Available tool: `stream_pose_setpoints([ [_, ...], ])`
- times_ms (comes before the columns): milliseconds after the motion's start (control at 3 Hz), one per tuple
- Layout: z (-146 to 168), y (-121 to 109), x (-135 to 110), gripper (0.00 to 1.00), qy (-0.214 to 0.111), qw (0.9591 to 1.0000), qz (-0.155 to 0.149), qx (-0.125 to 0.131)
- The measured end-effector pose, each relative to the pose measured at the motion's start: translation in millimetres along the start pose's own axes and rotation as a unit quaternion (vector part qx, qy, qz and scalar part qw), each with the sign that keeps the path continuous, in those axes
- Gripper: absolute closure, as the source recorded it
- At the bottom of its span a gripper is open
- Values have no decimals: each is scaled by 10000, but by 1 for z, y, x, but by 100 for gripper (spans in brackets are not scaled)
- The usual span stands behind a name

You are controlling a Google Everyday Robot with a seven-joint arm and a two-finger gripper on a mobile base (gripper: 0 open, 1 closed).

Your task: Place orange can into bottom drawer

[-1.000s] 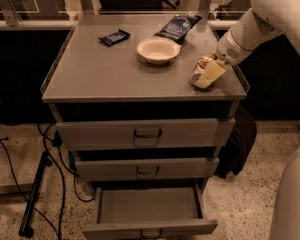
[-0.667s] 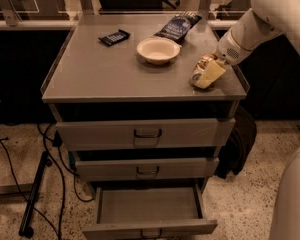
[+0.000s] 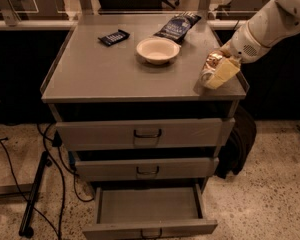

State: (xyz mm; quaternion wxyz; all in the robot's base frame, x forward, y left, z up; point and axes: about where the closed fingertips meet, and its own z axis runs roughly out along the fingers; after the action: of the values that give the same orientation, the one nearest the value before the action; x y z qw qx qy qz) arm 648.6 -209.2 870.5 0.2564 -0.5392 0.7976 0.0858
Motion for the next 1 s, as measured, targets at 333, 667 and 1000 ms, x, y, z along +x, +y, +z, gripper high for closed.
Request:
stream_pose_setpoints([
  [333, -33, 41, 18, 100, -232, 9993, -239, -187],
  [667, -33, 41, 18, 100, -232, 9993, -240, -188],
  [1000, -35, 47, 18, 100, -250, 9989, -318, -216],
])
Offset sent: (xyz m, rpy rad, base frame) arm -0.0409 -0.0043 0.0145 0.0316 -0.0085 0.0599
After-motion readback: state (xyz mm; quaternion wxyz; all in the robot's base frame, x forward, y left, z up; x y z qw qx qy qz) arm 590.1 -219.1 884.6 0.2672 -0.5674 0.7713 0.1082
